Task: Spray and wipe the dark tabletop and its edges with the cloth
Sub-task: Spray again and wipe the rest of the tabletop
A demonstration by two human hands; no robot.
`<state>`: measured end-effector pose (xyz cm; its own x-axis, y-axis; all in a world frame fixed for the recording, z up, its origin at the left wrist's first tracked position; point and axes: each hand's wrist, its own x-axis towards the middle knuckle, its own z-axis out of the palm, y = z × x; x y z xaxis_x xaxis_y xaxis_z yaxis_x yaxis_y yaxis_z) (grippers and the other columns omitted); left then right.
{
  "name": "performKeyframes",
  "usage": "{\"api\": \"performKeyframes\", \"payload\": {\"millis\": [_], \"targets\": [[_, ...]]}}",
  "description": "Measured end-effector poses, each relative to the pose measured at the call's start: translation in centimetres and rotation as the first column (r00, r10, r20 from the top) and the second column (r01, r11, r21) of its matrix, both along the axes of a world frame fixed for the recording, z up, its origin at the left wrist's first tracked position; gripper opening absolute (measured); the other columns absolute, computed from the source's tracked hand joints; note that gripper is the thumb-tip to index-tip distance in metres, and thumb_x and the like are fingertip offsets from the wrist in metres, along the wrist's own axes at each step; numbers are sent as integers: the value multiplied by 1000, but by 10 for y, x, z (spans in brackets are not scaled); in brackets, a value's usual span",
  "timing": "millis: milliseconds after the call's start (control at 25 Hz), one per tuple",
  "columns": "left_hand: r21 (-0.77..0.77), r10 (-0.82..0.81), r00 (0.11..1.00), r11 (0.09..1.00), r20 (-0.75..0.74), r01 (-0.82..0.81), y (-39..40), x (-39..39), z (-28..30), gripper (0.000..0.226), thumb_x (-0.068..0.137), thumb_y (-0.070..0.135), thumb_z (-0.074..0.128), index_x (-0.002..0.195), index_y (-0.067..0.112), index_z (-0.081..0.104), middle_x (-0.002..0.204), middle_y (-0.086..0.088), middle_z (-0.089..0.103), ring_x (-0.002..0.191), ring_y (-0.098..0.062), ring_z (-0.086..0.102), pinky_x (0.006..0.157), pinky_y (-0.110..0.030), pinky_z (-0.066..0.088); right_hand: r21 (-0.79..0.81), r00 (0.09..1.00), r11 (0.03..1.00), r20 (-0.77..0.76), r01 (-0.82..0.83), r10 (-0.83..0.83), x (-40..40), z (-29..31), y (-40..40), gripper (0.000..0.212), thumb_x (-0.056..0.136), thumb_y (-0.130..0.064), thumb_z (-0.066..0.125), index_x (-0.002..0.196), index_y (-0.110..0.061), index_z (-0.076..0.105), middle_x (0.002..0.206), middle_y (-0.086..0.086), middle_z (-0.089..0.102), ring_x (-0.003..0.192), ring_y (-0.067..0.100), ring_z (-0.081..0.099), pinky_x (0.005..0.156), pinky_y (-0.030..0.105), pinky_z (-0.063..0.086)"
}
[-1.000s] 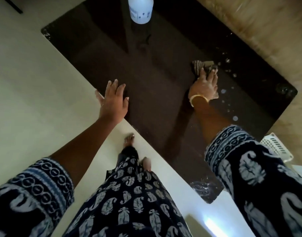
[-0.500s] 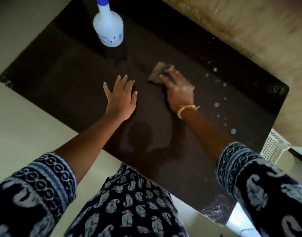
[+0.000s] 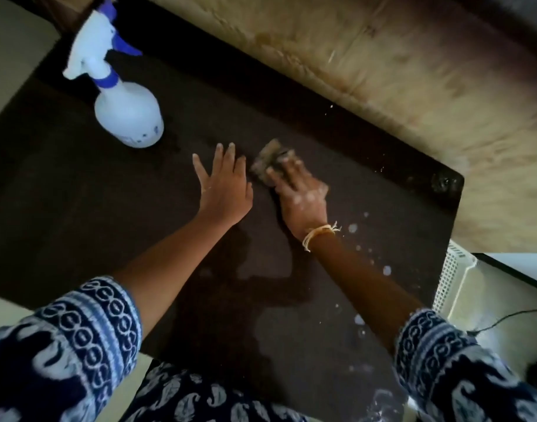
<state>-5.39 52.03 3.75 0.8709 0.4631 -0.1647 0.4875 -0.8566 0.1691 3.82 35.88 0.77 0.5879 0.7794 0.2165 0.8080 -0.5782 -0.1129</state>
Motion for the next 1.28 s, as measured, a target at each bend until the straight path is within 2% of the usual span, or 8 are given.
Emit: {"api": "performKeyframes", "payload": {"millis": [160,240,440,600,720,840,1040,1280], "targets": [[80,22,1000,997,-13,-20,-2,10,-1,58,92,35,44,144,9,40,157,-12,28,149,-31,14,111,-70,3,-96,947,945,35,-314,318,75,5,9,39,95,-22,50,133,-29,57,145,7,49,133,29,47,104,48,41],[97,34,999,995,-3,-33,0,16,-1,59,93,39,43,144,10,40,157,-11,30,149,-31,16,110,-69,2,-33,997,997,4,75,-75,128,2,3,42,92,-20,49,132,-31,57,144,7,50,130,31,50,102,49,45],[71,73,997,995,39,-76,0,15,-5,58,94,46,41,144,15,40,155,-7,34,148,-30,18,111,-69,2,-52,536,561,-237,826,-811,139,8,19,51,95,-17,40,144,-29,43,158,6,27,147,28,20,113,50,27],[76,89,995,993,52,-93,2,11,-8,58,95,47,41,143,16,42,154,-5,37,148,-29,20,111,-69,3,89,980,978,-84,187,-180,60,-11,57,45,89,-17,50,131,-26,60,145,11,49,136,32,43,104,50,40],[75,71,995,994,74,-77,8,10,-11,56,93,48,44,139,16,46,149,-4,43,147,-30,23,111,-69,3,1,951,951,-35,-308,308,84,-3,71,40,92,-22,49,130,-29,60,143,8,52,133,30,47,106,48,38],[72,64,994,995,90,-71,9,8,-11,55,93,50,46,139,18,47,149,-3,43,146,-30,25,111,-68,3,-31,981,980,-19,194,-195,145,-1,66,45,91,-24,43,131,-39,56,145,2,50,124,34,54,95,51,46],[60,74,993,995,94,-80,9,8,-12,53,94,49,47,139,21,48,151,-1,41,147,-28,23,111,-68,3,-142,489,542,-289,828,-823,171,18,52,52,96,-14,34,144,-33,41,158,7,27,146,32,19,115,52,19],[83,67,993,994,94,-75,11,11,-12,52,93,49,47,136,20,52,148,-1,45,147,-28,23,111,-69,4,-60,969,979,-139,196,-203,78,8,114,54,87,-19,48,140,-31,50,150,10,41,138,34,38,104,51,37]]}}
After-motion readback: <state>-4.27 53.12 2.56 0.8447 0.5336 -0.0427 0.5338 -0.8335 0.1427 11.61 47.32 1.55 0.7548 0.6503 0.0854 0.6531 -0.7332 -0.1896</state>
